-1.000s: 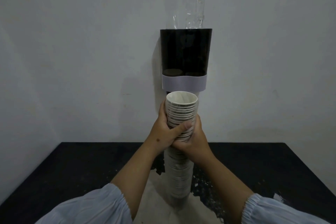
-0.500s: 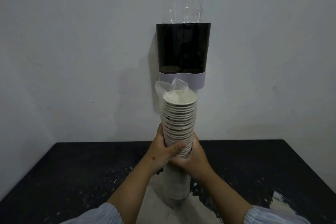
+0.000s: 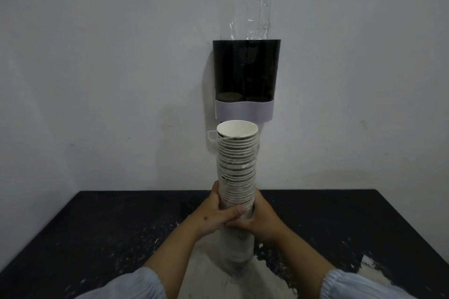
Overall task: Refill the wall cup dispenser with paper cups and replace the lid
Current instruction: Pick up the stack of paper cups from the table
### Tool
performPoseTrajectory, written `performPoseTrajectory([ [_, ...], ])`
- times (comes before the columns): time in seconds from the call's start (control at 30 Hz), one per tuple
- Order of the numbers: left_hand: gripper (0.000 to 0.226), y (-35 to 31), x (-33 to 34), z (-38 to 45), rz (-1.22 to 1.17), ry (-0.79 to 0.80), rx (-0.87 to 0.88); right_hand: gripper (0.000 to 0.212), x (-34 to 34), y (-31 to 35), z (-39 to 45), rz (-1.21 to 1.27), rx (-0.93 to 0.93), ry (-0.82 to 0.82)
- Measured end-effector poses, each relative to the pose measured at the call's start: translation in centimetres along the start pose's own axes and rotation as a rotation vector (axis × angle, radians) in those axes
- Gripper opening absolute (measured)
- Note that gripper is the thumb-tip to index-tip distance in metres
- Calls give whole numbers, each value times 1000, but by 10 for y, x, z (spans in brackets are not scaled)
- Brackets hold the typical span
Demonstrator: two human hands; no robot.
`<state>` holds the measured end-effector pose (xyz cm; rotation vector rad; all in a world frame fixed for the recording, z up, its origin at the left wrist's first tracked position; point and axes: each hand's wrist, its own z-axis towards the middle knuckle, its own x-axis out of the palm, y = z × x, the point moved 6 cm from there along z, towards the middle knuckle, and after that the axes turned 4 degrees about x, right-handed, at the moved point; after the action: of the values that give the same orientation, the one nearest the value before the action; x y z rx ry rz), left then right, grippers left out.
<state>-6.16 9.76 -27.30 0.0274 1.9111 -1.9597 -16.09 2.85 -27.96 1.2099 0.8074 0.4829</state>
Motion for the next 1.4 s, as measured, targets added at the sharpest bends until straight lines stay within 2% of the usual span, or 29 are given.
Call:
performPoseTrajectory([
  [0.1,101,-29,-14,0,5,-55,117,90,-7,16,-1,-13,-40,49],
  [0.2,118,-74,-30,2,-46,-167,289,103,-15,47,1,5,-152,-44],
  [0.3,113,-107,-33,6,-32,-209,392,110,-18,74,7,41,-266,-166],
  [0.4,105,-113,-29,11,21,-239,425,96,-18,79,10,47,-280,-226],
  [0.47,100,-105,-27,12,15,-245,403,87,-15,72,10,39,-247,-237],
  [0.6,88,-80,-21,14,4,-197,330,89,-10,48,8,35,-181,-233],
  [0.8,96,-53,-14,18,-35,-146,248,82,-6,25,4,38,-128,-253],
  [1.0,87,-26,-7,18,-63,-127,186,76,-2,6,3,42,-70,-230],
  [1.1,90,-15,-5,19,-59,-118,152,73,0,-6,2,54,-44,-219],
  [1.3,80,11,0,14,-26,-85,92,72,9,-33,-5,39,23,-171],
  [1.4,83,12,0,13,-1,-66,72,75,9,-35,-4,39,59,-132],
])
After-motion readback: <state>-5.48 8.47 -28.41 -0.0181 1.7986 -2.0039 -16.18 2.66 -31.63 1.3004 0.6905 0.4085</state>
